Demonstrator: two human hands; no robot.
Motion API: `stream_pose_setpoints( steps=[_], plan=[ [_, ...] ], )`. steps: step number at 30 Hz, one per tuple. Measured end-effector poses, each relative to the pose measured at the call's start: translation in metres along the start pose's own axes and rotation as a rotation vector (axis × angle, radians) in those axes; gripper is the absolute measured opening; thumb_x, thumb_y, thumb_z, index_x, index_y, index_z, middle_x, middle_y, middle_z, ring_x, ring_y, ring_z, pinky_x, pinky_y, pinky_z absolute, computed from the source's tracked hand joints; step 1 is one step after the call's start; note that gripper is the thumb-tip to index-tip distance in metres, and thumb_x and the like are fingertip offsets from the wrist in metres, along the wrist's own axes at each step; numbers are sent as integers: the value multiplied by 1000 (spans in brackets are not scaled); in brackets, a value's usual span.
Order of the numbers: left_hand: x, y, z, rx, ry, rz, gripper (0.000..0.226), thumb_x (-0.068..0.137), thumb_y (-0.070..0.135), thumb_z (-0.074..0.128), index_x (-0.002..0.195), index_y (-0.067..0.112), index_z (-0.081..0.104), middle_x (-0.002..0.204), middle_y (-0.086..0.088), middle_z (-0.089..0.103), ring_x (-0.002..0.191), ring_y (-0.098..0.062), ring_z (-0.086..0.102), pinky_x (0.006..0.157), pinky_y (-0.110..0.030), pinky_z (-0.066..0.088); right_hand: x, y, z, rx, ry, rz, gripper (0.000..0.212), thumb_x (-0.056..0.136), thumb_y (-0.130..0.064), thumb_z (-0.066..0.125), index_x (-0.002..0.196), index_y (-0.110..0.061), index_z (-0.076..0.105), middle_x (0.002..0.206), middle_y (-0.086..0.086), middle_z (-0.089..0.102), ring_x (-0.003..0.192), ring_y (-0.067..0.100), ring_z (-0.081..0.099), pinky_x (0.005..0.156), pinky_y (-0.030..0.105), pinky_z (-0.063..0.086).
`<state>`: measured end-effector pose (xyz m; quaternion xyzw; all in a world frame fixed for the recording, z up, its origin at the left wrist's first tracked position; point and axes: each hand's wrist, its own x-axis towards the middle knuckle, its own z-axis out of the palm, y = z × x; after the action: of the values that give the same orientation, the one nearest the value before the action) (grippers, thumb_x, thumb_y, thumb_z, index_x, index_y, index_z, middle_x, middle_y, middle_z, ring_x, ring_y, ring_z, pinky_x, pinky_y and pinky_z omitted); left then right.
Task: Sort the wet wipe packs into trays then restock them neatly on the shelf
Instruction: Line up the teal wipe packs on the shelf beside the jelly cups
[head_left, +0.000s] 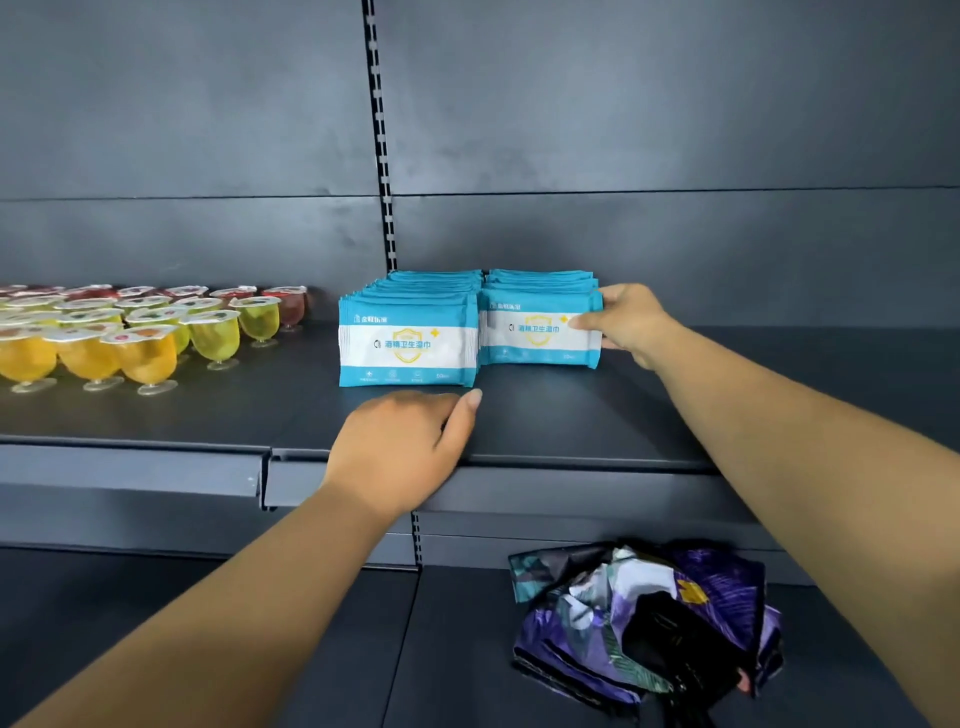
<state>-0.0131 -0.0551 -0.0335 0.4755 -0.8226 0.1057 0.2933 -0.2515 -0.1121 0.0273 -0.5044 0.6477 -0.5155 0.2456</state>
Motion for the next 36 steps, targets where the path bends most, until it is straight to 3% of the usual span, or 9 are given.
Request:
stream_pose_setpoints(
  steps=[4,10,14,19,23,25,27,31,36],
  plan=[
    [0,-1,0,-17,10,5,92,68,61,-15,93,22,64,93,3,66,88,-17,59,74,-29,46,18,4,6,-111,43,-72,38,79,-5,70,116,-7,61,118,7,64,106,24,62,94,40,49],
    [2,-1,-1,-101,20,-48,81,76,63,-4,88,22,65,96,1,68,91,-23,60,77,-34,48,27,6,4,-283,88,-116,48,80,-11,71,126,-11,54,126,6,59,113,22,57,98,32,45],
    [5,2,-4,-173,-16,-86,66,90,53,8,89,29,70,105,-1,67,98,-24,59,83,-35,46,14,8,5,-461,151,-135,57,82,-15,69,132,-12,41,132,10,51,119,25,49,89,26,39],
    [6,5,-7,-105,-61,-55,57,99,43,14,100,22,67,107,-6,66,99,-26,58,83,-35,45,-28,2,-5,-545,153,-202,60,84,-17,67,136,-13,38,135,13,43,122,25,45,94,26,36],
    [-4,15,-9,22,111,88,78,85,54,4,90,7,65,86,-15,66,83,-32,59,71,-34,42,-98,12,-19,-633,34,-399,39,85,-20,65,122,-11,56,125,10,53,114,23,50,94,24,35],
    [-25,30,-9,-47,265,214,55,88,41,24,87,5,66,79,-13,67,79,-32,61,70,-32,43,-138,29,-25,-629,32,-573,31,85,-20,65,114,-9,62,117,9,60,110,26,54,94,28,39],
    [-58,47,-1,-70,319,263,38,89,31,38,89,6,67,79,-9,67,79,-31,62,72,-33,43,-176,50,-30,-599,87,-812,23,82,-21,65,99,-7,68,98,9,67,95,30,61,84,31,45],
    [-130,80,28,-51,230,277,33,89,26,45,92,3,67,89,-11,67,86,-31,61,80,-39,43,-228,101,-39,-601,106,-1057,30,78,-29,50,84,-8,70,77,5,69,72,28,65,66,32,53],
    [-225,121,76,-91,-27,139,32,86,27,45,87,5,68,79,-11,68,75,-32,62,72,-33,44,-272,202,-40,-573,-90,-927,27,76,-29,50,75,-9,69,69,5,67,64,27,62,61,27,50]
  ],
)
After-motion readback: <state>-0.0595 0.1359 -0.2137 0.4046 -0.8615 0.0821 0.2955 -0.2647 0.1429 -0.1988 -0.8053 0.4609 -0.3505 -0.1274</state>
